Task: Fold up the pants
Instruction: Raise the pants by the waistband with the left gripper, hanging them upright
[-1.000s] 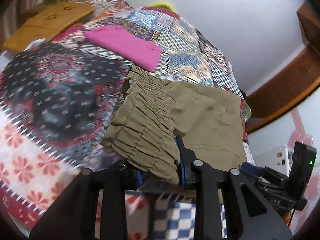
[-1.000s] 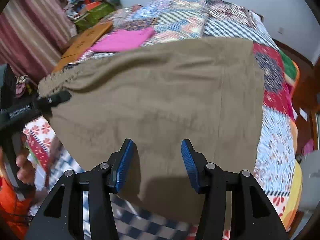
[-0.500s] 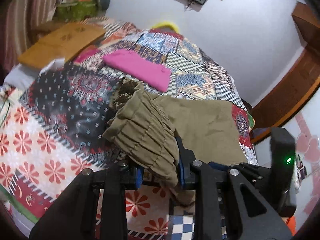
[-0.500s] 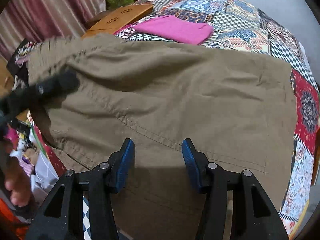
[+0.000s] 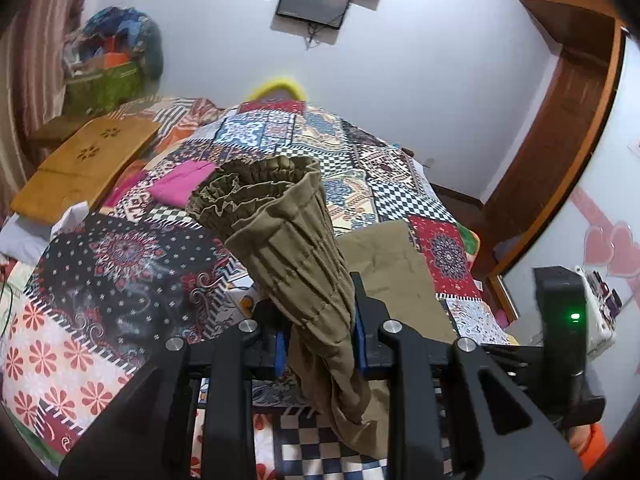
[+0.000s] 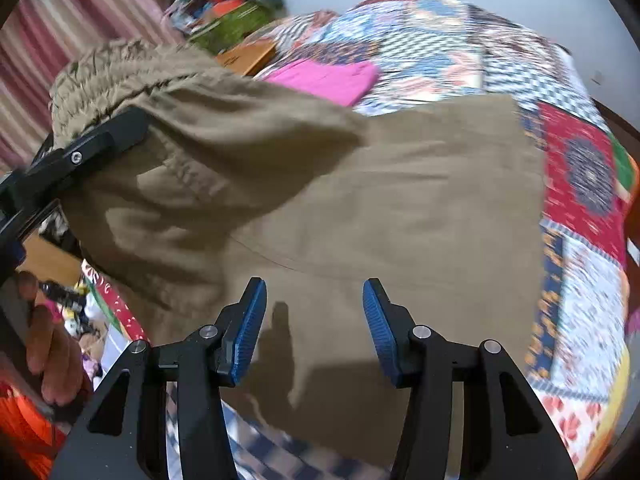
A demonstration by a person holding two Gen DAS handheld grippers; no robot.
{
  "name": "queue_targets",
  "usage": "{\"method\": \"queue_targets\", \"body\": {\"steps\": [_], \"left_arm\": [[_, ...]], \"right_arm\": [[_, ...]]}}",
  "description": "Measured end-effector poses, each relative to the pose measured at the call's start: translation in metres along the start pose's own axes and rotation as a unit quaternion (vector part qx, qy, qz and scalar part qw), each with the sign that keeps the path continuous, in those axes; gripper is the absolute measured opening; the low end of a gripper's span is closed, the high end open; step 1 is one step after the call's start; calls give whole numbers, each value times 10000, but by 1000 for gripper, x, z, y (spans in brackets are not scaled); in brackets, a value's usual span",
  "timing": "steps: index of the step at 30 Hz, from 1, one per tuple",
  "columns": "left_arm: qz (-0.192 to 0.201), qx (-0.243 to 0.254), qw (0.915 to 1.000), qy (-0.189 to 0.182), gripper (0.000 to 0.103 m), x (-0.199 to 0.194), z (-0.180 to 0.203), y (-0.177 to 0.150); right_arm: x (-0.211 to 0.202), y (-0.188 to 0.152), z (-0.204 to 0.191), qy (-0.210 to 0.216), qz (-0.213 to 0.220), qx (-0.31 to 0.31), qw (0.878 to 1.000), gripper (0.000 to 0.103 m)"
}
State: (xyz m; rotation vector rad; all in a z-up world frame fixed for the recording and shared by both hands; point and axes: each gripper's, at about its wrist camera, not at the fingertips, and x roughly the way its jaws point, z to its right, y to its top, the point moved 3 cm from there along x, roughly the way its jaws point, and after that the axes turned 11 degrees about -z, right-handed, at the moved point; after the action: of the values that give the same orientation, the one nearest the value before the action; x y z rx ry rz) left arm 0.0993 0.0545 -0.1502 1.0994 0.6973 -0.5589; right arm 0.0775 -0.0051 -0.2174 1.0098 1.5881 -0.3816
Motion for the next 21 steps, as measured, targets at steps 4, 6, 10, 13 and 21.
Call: {"method": "queue_targets", "body": {"steps": [4,6,10,13,21], "left_arm": [[9,152,9998,-159,25,1,17,5],[3,230,9994,-262,25,2,28,6],[-8,463,9981,-402,25,4,54,7],[-22,656,9968,-445,24,4,72,7],[-156,971,9936,-556,24,13,101,9]], "right_arm": [[6,-13,20,-162,-138,143,9997,47],[21,-19,24,-153,-313,165,9993,49],[23,-17,18,-128,-269,105,9995,51],[16,-20,20,-33,-228,102,9997,51],[-32,-40,71,-292,273,616,9973,50]]}}
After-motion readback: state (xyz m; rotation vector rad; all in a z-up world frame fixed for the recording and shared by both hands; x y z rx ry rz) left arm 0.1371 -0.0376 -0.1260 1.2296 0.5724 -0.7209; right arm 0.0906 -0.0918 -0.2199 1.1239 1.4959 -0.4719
